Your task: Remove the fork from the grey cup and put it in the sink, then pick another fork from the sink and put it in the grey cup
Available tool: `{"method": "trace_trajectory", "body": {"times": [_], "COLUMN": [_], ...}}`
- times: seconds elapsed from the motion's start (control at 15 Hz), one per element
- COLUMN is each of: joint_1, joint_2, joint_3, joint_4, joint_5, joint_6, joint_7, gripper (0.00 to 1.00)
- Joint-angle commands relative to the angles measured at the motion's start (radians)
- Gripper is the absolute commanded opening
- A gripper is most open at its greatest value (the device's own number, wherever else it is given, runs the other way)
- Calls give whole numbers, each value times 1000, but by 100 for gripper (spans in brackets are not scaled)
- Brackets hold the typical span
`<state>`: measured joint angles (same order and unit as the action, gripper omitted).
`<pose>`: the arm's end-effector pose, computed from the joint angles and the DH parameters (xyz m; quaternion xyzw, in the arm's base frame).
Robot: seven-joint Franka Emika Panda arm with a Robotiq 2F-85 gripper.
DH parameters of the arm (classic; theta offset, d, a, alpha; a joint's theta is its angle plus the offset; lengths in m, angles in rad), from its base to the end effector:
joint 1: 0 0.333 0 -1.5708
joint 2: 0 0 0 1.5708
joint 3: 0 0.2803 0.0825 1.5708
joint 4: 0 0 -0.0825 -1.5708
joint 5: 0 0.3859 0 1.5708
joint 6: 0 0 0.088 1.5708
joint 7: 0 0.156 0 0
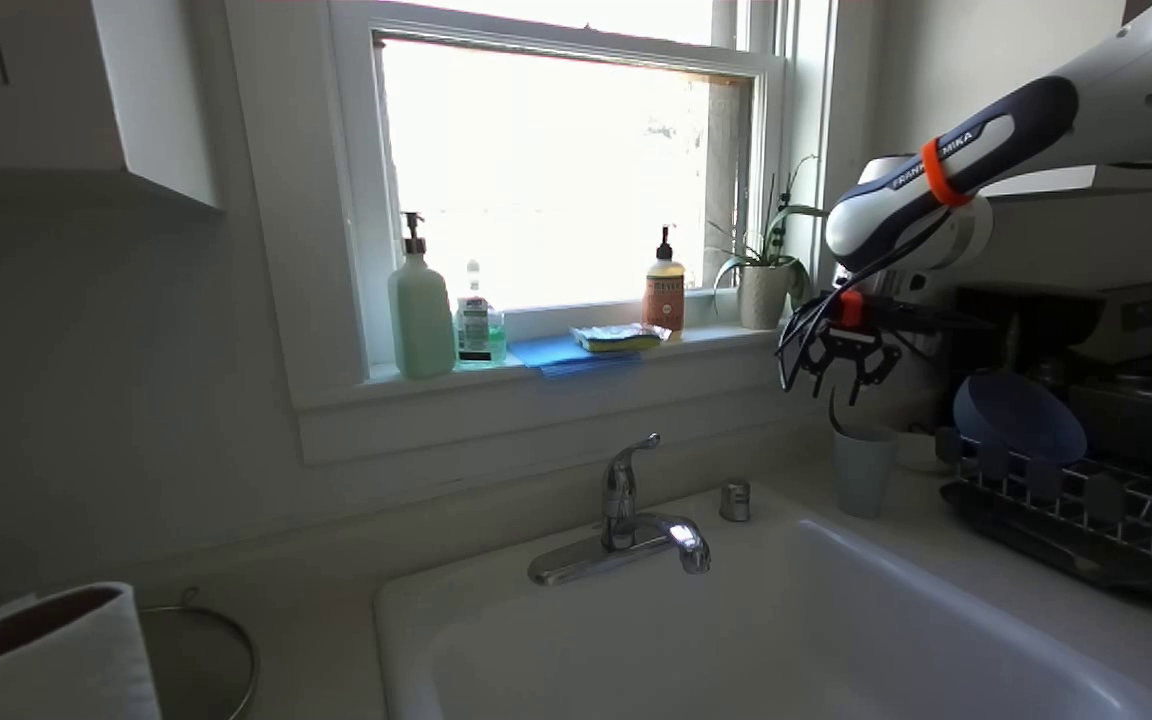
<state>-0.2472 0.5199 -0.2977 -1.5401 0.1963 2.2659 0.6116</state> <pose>0.6242 -0.3374 0.3052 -0.8167 0.5653 -0.1148 0.0154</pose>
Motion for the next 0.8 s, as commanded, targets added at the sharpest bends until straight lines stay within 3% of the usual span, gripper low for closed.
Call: {"method": "trace_trajectory", "body": {"times": [0.0,0.27,0.73], "joint_1": [-22,-23,-16], "joint_2": [7,7,-20], "joint_3": [24,26,20], "joint_4": [24,25,2], "joint_5": [24,20,6], "joint_6": [-27,-31,-17], "joint_7": [-8,-15,-34], "gripper": [27,0,1]}}
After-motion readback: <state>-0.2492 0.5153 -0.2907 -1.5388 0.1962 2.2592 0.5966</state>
